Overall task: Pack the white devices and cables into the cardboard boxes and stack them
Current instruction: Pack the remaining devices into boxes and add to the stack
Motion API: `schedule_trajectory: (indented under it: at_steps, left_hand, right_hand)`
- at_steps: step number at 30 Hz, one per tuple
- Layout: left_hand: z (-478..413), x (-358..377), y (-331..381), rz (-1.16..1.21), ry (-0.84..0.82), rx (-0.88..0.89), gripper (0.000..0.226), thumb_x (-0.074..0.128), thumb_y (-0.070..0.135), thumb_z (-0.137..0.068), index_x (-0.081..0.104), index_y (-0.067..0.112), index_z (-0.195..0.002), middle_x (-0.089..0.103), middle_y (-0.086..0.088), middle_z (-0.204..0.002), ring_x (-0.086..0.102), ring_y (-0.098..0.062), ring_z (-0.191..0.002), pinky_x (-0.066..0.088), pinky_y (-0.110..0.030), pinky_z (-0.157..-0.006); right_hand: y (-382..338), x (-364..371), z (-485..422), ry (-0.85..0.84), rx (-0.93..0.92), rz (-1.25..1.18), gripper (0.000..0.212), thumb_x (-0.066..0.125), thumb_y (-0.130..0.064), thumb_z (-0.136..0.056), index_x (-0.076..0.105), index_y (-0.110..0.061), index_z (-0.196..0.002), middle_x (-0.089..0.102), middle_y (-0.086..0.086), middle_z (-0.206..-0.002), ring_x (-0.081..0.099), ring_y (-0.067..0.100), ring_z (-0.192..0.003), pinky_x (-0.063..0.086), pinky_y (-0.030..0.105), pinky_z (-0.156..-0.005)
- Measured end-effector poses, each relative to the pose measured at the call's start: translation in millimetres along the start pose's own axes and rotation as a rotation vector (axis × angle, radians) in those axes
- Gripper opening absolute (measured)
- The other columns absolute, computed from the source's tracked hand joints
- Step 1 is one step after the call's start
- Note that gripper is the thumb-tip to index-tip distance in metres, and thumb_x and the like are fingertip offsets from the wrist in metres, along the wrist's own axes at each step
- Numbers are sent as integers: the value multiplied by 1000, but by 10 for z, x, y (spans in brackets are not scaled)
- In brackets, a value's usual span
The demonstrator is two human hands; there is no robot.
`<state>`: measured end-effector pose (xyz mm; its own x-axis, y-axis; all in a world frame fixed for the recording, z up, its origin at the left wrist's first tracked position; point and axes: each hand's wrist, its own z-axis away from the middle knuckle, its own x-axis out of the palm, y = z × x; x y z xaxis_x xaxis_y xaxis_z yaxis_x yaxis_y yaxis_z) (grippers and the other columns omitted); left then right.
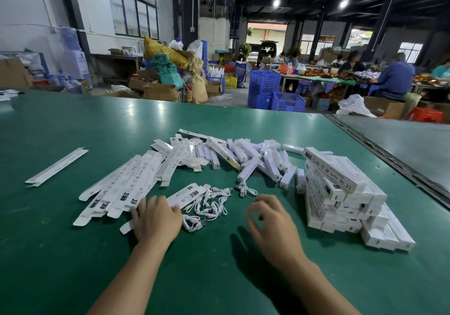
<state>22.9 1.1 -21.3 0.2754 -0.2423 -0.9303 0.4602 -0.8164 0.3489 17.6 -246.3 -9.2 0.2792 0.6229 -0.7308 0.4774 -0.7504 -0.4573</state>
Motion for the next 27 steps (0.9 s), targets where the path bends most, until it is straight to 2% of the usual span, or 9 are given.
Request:
schedule_trajectory:
  at_steps: [5,11,14,17,20,22,23,25,27]
  left_hand:
    - [-7,-7,6,-71,24,19,65,50,68,-90,60,19,-131,56,-1,-139,45,-28,-130,25,-45,-115]
    - [-66,-44,-38,53,64,-1,56,68,66,-80,66,23,-115,65,-1,-120,51,-26,-117,40,-38,-96]
    - [-22,-71,7,58,117,30,33,65,54,-90,61,23,-103,63,3,-91,53,-22,-97,36,-35,-78]
    - [41,-118,81,73,197,67,25,54,41,-100,49,22,-85,44,9,-62,48,-20,-70,32,-33,-69]
    - [148,-141,222,163,326,224,20,53,29,-103,50,21,-85,42,12,-53,41,-9,-48,29,-28,-58]
    - [276,-165,342,260,443,410,19,67,18,-94,56,16,-79,39,13,-47,30,-4,-39,16,-18,-48]
    - [329,-174,393,274,501,498,20,74,13,-88,59,13,-75,42,12,-45,30,-7,-36,13,-14,-46]
    - [416,-115,484,288,614,624,19,83,12,-78,65,12,-74,56,4,-48,45,-19,-35,25,-17,-40]
    - [473,-39,569,336,712,755,10,82,16,-81,72,13,-80,67,2,-60,61,-22,-47,43,-26,-45]
  right_hand:
    - [-33,205,44,-252,-111,12,18,58,-39,-92,64,-29,-105,49,-13,-125,55,11,-109,47,26,-84]
    - [14,189,35,-294,-135,-68,18,62,-33,-90,68,-24,-104,54,-8,-116,58,11,-103,45,21,-89]
    - [11,185,28,-286,-129,-116,15,64,-30,-89,69,-22,-100,56,-9,-111,59,10,-98,46,23,-89]
    - [3,182,22,-287,-120,-140,14,65,-29,-89,70,-21,-99,57,-10,-109,60,9,-96,47,25,-89]
    - [-12,182,21,-300,-119,-151,15,64,-30,-90,70,-22,-101,57,-10,-110,59,9,-97,47,26,-91]
    - [-45,187,17,-293,-102,-161,25,64,-35,-91,67,-24,-113,58,-10,-115,59,7,-101,46,24,-94]
    - [-66,188,13,-286,-77,-185,34,63,-39,-92,62,-25,-123,59,-11,-119,59,4,-102,46,23,-95]
    - [-111,175,10,-267,-10,-321,49,61,-42,-93,49,-27,-139,60,-14,-124,60,-2,-101,47,18,-92]
    - [-162,167,10,-240,55,-554,51,57,-39,-95,41,-31,-143,62,-20,-123,63,-2,-102,47,13,-89]
